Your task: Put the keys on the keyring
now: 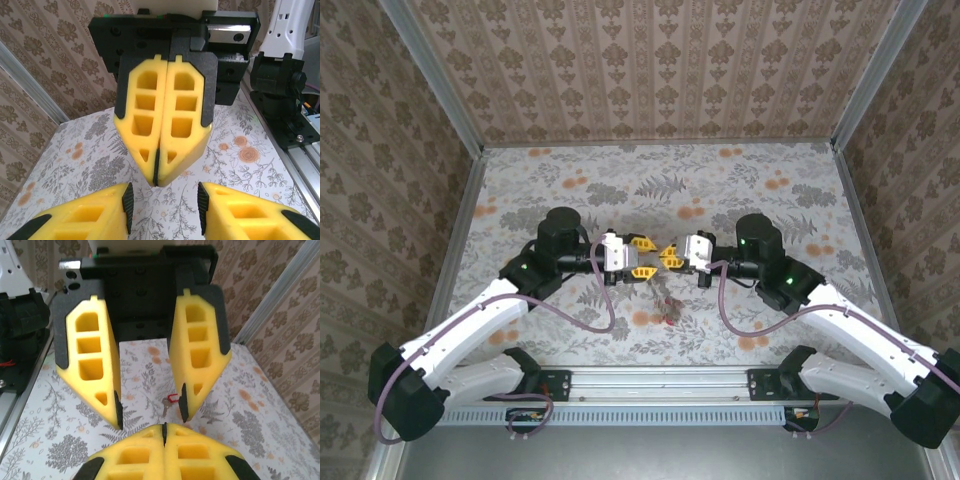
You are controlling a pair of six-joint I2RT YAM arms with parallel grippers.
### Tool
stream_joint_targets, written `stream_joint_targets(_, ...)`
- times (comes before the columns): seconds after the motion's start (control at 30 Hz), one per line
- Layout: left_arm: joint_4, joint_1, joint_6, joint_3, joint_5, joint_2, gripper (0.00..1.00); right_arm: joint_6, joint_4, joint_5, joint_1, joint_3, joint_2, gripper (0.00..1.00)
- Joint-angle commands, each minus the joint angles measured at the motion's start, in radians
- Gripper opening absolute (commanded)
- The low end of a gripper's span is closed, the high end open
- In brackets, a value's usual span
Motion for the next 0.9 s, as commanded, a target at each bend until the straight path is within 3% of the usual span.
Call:
stream_joint_targets(0.0, 0.005, -0.004, 0.002, -0.007, 0.003, -0.012, 0.37, 0.028, 0.073, -0.010, 0.000, -0.017, -0.020, 0.00)
stream_joint_targets(0.07, -0.010, 0.001, 0.014, -0.018, -0.018, -0.012, 0.30, 0.021, 0.061, 0.010, -0.001, -0.024, -0.020, 0.00)
stream_joint_targets(0.13, -0.010, 0.016, 0.002, -0.037, -0.058, -0.019, 0.31, -0.008, 0.016, 0.058, -0.009, -0.024, -0.021, 0.00)
stream_joint_targets(0.17, 0.000, 0.029, -0.019, -0.050, -0.076, -0.028, 0.33, -0.025, -0.006, 0.092, -0.013, -0.029, -0.026, 0.04)
stream_joint_targets(0.23, 0.028, 0.063, -0.077, -0.082, -0.112, -0.057, 0.34, -0.080, -0.068, 0.129, -0.021, -0.032, -0.031, 0.26)
stream_joint_targets(0.37, 0.031, 0.160, -0.247, -0.147, -0.288, -0.138, 0.41, -0.229, -0.296, 0.102, -0.017, 0.033, 0.022, 0.34)
stream_joint_targets(0.47, -0.078, 0.280, -0.442, -0.144, -0.412, -0.169, 0.47, -0.255, -0.371, 0.050, 0.001, 0.070, 0.093, 0.35)
stream_joint_targets(0.53, -0.185, 0.413, -0.559, -0.131, -0.396, -0.173, 0.49, -0.289, -0.414, 0.054, 0.029, 0.093, 0.153, 0.35)
stream_joint_targets(0.63, -0.286, 0.550, -0.676, -0.125, -0.327, -0.165, 0.56, -0.488, -0.602, 0.130, 0.109, 0.146, 0.259, 0.36)
stream_joint_targets(0.73, -0.338, 0.597, -0.780, -0.140, -0.379, -0.163, 0.62, -0.628, -0.761, 0.243, 0.187, 0.236, 0.424, 0.35)
stream_joint_targets(0.87, -0.339, 0.628, -0.844, -0.170, -0.401, -0.161, 0.71, -0.666, -0.764, 0.210, 0.225, 0.293, 0.548, 0.39)
